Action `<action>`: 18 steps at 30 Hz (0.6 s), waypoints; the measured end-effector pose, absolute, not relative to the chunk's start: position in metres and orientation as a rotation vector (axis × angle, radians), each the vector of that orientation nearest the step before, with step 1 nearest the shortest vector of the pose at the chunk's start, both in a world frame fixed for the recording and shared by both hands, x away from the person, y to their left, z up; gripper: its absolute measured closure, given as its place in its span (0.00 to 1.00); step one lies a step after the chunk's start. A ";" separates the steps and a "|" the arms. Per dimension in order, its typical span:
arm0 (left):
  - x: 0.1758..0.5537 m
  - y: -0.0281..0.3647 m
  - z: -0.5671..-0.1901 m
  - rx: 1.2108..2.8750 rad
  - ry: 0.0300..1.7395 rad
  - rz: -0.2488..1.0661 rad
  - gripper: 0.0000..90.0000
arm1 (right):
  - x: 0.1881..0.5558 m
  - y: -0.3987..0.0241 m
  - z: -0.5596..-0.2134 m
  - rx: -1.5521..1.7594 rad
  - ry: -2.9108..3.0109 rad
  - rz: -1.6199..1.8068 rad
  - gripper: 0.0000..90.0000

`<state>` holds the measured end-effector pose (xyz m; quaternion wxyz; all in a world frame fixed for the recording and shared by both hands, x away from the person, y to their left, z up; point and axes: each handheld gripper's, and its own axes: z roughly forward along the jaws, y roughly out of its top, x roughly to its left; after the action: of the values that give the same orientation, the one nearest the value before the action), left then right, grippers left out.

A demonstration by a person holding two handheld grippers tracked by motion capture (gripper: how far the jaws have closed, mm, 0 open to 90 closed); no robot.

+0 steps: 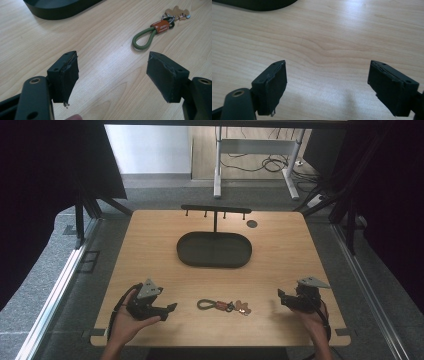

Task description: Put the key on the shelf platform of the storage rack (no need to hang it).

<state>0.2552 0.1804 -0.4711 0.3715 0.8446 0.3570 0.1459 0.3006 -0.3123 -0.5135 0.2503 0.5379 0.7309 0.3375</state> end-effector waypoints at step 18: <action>0.256 0.184 -0.470 2.154 0.925 0.376 0.29 | 0.289 -0.319 -0.501 1.389 2.076 0.995 0.34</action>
<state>0.2557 0.1840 -0.4698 0.3743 0.8413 0.3612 0.1469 0.2892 -0.3189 -0.5010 0.2246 0.5034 0.7524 0.3606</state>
